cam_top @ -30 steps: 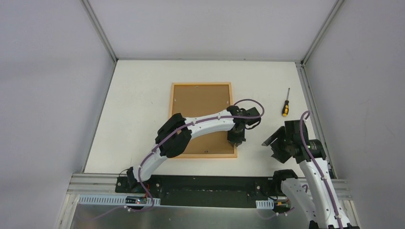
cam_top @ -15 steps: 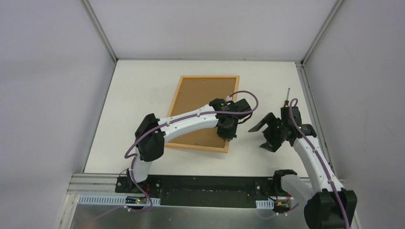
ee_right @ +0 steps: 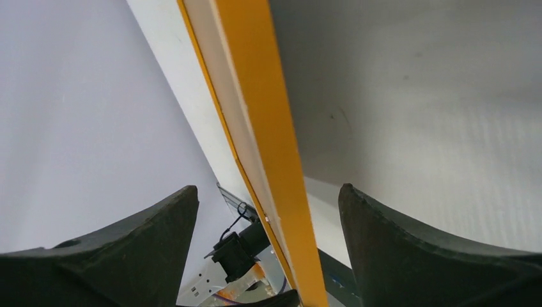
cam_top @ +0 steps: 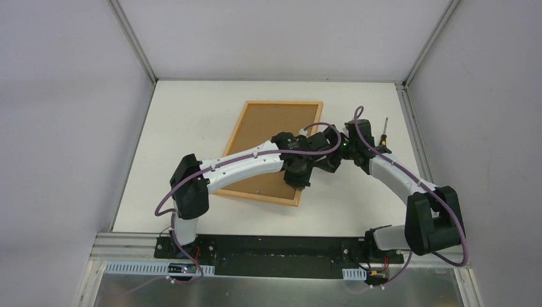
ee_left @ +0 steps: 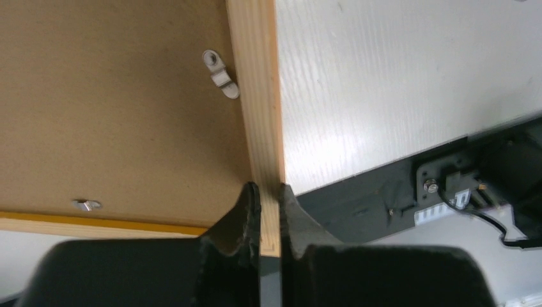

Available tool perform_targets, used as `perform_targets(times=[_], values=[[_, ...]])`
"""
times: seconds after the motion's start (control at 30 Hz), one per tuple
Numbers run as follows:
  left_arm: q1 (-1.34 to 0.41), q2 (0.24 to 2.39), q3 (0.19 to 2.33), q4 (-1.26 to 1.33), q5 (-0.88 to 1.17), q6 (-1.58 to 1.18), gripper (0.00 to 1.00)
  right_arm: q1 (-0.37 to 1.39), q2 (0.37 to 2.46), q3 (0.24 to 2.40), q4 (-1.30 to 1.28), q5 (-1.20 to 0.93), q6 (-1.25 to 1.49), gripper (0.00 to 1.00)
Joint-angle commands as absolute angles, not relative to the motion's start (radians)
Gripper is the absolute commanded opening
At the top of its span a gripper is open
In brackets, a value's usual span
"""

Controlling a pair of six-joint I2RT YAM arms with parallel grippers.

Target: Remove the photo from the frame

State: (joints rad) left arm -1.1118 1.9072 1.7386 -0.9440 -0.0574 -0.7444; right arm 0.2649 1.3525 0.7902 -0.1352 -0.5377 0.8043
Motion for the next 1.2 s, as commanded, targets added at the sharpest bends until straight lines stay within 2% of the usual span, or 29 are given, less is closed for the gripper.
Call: perform_targets(times=[0.0,0.27,0.47,0.5,0.53,0.67,0.73,0.8,0.87,1.03,1.17], values=[[-1.114,1.825,1.761,-0.940,-0.050,-0.694,0.00,0.353,1.380,0.797,0.055,-0.492,0.883,0.80],[-1.114,1.782,1.748,-0.940,-0.044,-0.704,0.00,0.437,1.421,0.836,0.081,-0.426,0.874,0.48],[-1.111,1.745,1.779,-0.941,-0.044,-0.704,0.00,0.446,1.451,0.887,0.061,-0.462,0.901,0.01],[-1.109,1.736,1.786,-0.940,-0.029,-0.703,0.00,0.446,1.452,0.907,0.026,-0.463,0.891,0.00],[-1.107,1.725,1.792,-0.941,-0.015,-0.701,0.04,0.446,1.450,0.927,-0.008,-0.456,0.880,0.00],[-1.096,1.636,1.792,-0.942,-0.002,-0.711,0.51,0.443,1.417,1.013,-0.214,-0.397,0.798,0.00],[-1.086,1.571,1.789,-0.943,0.017,-0.714,0.67,0.442,1.403,1.101,-0.376,-0.343,0.723,0.00],[-1.070,1.494,1.780,-0.943,0.032,-0.714,0.78,0.441,1.387,1.186,-0.549,-0.270,0.637,0.00],[-1.041,1.399,1.760,-0.945,0.033,-0.713,0.83,0.438,1.366,1.266,-0.703,-0.184,0.556,0.00],[-0.907,1.198,1.671,-0.956,0.096,-0.721,0.89,0.415,1.348,1.507,-1.090,-0.011,0.373,0.00],[-0.839,1.087,1.621,-0.983,0.113,-0.714,0.91,0.413,1.326,1.639,-1.236,0.134,0.281,0.00]])
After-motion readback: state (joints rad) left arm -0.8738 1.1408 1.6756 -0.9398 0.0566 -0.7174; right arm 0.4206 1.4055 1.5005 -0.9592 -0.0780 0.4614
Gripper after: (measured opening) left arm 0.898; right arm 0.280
